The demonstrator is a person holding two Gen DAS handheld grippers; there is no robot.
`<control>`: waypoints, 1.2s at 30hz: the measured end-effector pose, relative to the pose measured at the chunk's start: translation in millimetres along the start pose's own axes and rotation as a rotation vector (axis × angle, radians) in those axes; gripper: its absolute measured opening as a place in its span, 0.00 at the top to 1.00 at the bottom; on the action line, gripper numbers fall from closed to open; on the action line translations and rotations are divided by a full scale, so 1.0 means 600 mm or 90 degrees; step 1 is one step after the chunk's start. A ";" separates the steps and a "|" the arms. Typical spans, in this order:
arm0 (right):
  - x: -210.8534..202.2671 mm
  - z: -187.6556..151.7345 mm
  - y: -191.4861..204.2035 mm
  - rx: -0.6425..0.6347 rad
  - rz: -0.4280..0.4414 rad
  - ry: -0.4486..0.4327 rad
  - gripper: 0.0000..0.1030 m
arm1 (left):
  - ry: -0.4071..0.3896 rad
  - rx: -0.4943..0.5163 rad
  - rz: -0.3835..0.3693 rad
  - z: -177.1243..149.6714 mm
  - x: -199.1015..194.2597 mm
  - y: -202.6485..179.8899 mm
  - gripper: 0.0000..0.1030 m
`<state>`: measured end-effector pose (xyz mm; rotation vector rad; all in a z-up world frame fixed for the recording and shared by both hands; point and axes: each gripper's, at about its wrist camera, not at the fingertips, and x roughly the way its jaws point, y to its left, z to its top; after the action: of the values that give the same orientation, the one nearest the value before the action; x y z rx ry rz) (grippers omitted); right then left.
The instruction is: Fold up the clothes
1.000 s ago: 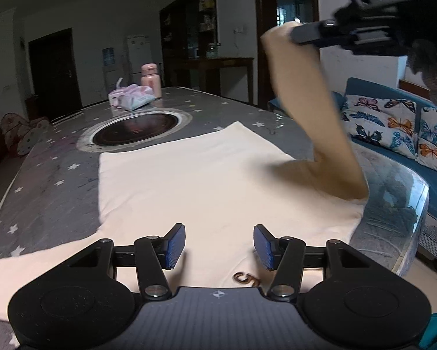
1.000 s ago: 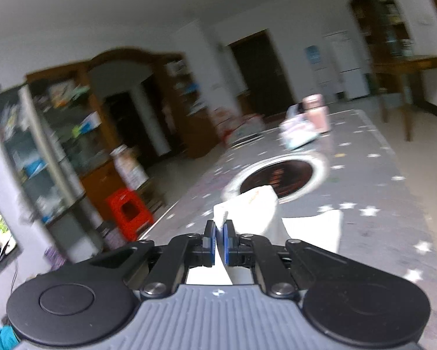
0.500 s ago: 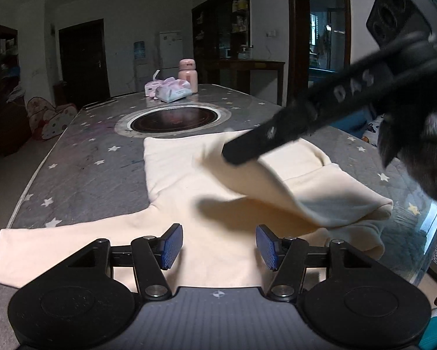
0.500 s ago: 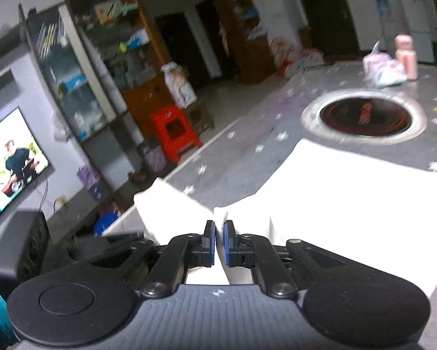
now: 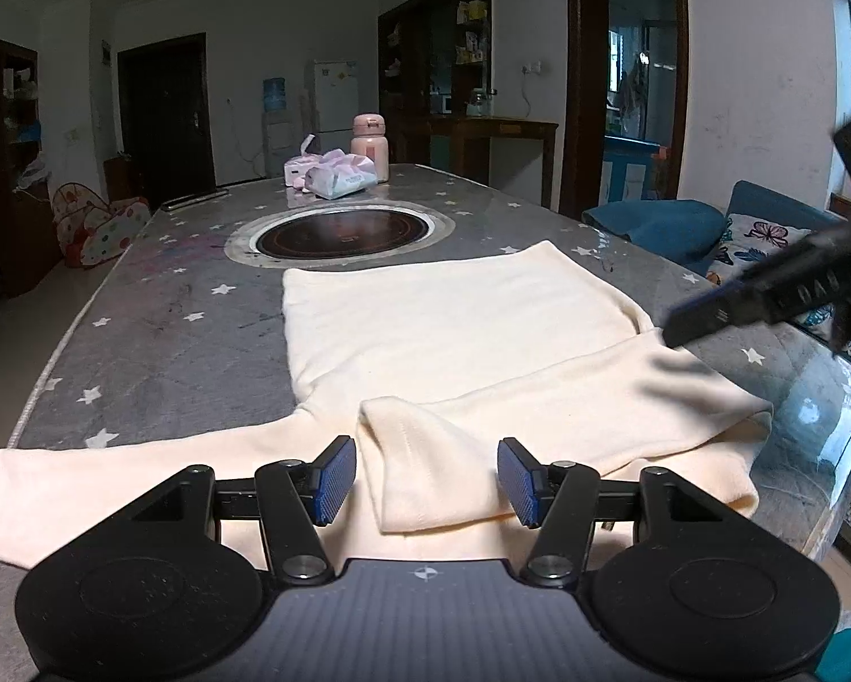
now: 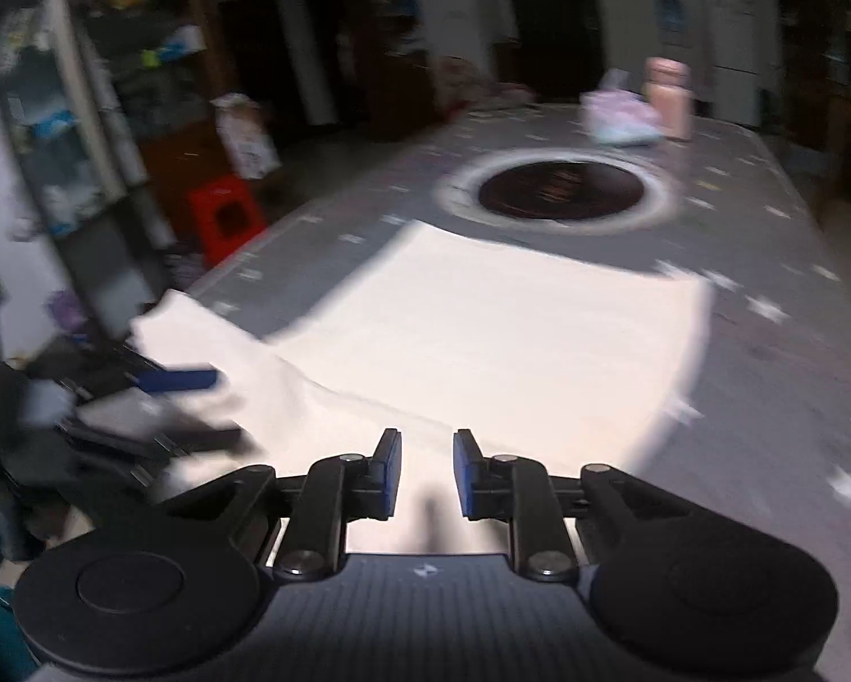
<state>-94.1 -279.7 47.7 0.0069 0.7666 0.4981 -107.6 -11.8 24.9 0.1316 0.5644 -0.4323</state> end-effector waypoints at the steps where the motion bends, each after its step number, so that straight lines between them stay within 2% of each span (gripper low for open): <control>1: -0.005 -0.008 -0.010 0.006 -0.013 0.002 0.81 | 0.003 -0.002 0.001 0.002 0.005 -0.001 0.44; 5: -0.018 -0.033 -0.034 0.022 -0.043 -0.001 0.81 | 0.015 -0.004 0.008 0.005 0.019 -0.008 0.47; 10: -0.007 -0.049 -0.022 -0.023 -0.068 -0.002 0.82 | 0.030 0.006 0.033 0.003 0.034 -0.005 0.58; 14: -0.002 -0.050 -0.028 -0.024 -0.091 0.005 0.82 | 0.039 0.005 0.057 0.003 0.036 0.004 0.59; 19: -0.007 -0.024 -0.025 -0.038 -0.085 -0.028 0.82 | 0.022 -0.003 0.068 0.017 0.029 0.000 0.62; 23: 0.014 -0.007 -0.015 -0.054 -0.069 -0.028 0.82 | 0.005 0.004 0.051 0.026 0.030 -0.013 0.62; 25: 0.029 -0.006 -0.013 -0.059 -0.067 -0.019 0.82 | 0.007 0.015 0.044 0.026 0.037 -0.019 0.62; 29: 0.046 -0.010 -0.018 -0.052 -0.071 -0.006 0.82 | 0.032 0.009 0.061 0.019 0.057 -0.009 0.66; 36: 0.032 -0.007 -0.013 -0.050 -0.066 -0.020 0.81 | 0.029 -0.016 0.085 0.015 0.042 0.012 0.66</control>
<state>-82.0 -279.0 30.4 -0.0968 0.7126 0.4288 -80.7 -16.3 18.7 0.1541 0.6018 -0.2933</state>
